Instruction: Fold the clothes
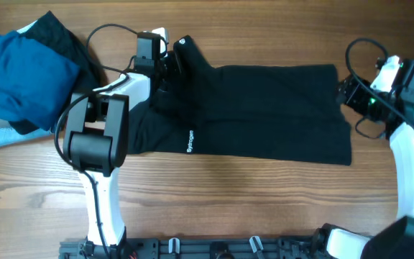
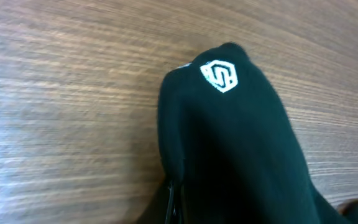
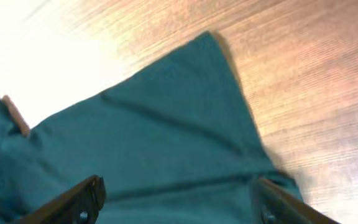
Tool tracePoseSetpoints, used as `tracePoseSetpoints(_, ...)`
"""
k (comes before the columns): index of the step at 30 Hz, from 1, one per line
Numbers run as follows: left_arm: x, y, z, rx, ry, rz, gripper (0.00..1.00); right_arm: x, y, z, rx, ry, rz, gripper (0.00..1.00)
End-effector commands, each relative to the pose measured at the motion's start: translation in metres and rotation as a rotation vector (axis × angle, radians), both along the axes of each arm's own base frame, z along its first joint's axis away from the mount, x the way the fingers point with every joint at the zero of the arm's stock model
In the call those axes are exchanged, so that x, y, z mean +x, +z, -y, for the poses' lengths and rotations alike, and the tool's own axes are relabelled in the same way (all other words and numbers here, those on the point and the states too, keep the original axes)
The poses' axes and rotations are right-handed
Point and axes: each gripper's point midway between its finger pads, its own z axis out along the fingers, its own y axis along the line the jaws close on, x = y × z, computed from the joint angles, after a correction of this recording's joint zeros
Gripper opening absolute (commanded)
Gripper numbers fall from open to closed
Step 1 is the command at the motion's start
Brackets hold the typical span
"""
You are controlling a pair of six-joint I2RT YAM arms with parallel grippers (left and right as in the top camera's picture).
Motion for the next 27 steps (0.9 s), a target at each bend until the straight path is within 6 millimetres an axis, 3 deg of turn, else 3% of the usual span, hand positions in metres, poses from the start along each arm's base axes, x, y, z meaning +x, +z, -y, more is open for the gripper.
tracePoseSetpoints(1,0.003,0.036,-0.01,-0.016,0.028,0.033,0.04,0.021,-0.029,0.004,0.005,0.021,-0.021,0.78)
tracePoseSetpoints(6,-0.001,0.055,-0.011,-0.02,0.03,0.041,0.04,0.047,-0.086,0.006,0.02,0.038,-0.064,0.78)
tracePoseSetpoints(10,0.001,0.058,-0.011,-0.021,0.031,0.054,0.04,0.056,-0.113,0.008,0.024,0.039,-0.077,0.77)
tracePoseSetpoints(14,0.005,0.062,-0.011,-0.049,0.054,0.064,0.04,0.074,-0.112,0.013,0.0,0.04,-0.007,0.77)
tracePoseSetpoints(17,-0.004,0.053,-0.012,-0.045,0.062,0.007,0.04,0.094,-0.098,0.015,-0.039,0.051,0.091,0.75)
tracePoseSetpoints(20,-0.021,0.036,-0.015,-0.037,0.076,-0.097,0.04,0.11,-0.098,0.017,-0.101,0.039,0.144,0.75)
tracePoseSetpoints(27,-0.065,0.004,-0.022,-0.014,0.113,-0.331,0.04,0.127,-0.135,0.02,-0.163,0.012,0.148,0.78)
